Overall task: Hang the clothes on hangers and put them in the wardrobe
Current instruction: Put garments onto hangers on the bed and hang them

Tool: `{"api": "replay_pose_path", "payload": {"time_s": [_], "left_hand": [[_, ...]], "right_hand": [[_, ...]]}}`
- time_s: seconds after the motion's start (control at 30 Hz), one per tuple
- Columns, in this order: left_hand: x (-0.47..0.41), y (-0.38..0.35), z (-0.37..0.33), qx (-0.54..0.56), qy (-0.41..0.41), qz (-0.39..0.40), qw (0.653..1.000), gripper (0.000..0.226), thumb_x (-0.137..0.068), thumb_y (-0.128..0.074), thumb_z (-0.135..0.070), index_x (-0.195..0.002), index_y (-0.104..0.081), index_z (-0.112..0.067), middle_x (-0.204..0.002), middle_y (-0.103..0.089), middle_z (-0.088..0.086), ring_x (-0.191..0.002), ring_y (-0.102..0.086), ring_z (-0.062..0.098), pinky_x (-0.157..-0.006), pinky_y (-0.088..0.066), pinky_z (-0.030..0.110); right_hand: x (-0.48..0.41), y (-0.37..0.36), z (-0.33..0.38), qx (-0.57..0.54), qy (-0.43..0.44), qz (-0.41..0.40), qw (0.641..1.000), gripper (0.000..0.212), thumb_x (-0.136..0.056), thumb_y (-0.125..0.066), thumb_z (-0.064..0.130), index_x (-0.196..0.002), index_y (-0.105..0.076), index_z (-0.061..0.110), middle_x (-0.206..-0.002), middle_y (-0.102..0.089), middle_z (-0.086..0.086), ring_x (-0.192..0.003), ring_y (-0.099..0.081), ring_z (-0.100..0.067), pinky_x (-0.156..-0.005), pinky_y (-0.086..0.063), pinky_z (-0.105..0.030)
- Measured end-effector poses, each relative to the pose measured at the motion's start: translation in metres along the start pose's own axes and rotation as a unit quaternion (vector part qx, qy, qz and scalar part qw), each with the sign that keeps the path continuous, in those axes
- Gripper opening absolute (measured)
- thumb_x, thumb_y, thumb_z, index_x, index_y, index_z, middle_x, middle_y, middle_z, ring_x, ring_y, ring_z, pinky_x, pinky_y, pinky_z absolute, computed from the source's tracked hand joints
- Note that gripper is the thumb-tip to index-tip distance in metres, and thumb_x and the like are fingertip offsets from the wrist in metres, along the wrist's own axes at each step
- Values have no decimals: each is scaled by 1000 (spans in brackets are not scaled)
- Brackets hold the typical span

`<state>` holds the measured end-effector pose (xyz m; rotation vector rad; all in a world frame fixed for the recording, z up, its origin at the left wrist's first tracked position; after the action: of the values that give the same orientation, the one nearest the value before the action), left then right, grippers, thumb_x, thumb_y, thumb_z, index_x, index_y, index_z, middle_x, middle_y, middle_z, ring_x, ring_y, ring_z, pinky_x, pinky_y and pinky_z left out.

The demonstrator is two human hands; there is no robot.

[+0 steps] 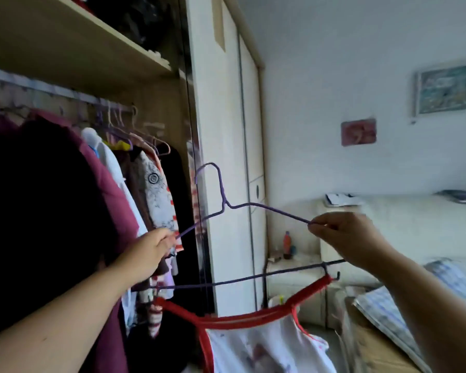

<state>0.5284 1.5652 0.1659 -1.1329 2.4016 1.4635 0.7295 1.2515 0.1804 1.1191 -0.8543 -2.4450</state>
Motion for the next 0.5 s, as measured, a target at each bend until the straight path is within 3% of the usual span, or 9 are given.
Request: {"api": "replay_pose_path", "payload": {"time_s": [0.1,0.2,0.3,0.43,0.5], "left_hand": [[26,-45,-12,98,-41,33,994,28,-98,-44,-11,-77,-57,-24,-65,-50,5,-61,-45,19,-58,-36,29],[64,-82,-25,106,-90,49,989,23,-97,-48,-11,-81,-60,-23,-69,-57,-3,-65,-50,16,-59,-35,25],[110,-115,-40,113,-121,92,982,18,-96,-50,-13,-91,-67,-11,-82,-64,2,-75,-55,20,-62,-34,27],[178,-155,-68,131,-169,171,962,17,-96,-49,-15,-94,-66,-15,-83,-60,-2,-77,-54,15,-64,-34,25],[207,-175,-87,129,-190,209,950,18,-97,-48,-18,-97,-66,-15,-89,-60,0,-82,-53,16,-63,-30,27]], "right_hand": [[72,4,-25,68,-100,-24,992,13,-85,-60,39,-75,-67,38,-71,-65,8,-76,-61,-17,-59,-38,-25],[153,5,-41,112,-166,-51,978,16,-88,-60,33,-82,-70,23,-83,-70,-4,-85,-61,-25,-60,-28,-28],[242,15,-48,144,-243,-57,957,18,-88,-60,33,-83,-70,19,-82,-70,-7,-84,-62,-27,-62,-34,-28],[362,40,-49,155,-350,-68,921,16,-85,-63,35,-78,-70,23,-64,-62,3,-67,-54,-19,-52,-32,-25],[417,50,-53,147,-393,-68,905,15,-85,-65,33,-72,-68,27,-59,-57,7,-65,-53,-17,-54,-35,-23]]}}
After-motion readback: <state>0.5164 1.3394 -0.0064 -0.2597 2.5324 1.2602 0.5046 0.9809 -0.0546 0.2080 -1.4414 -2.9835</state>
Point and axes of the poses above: each hand's wrist, its own x-axis away from the middle knuckle, its own y-axis out of the back of the hand, z = x × y, the point moved 4 cm from there along -x, towards the middle knuckle
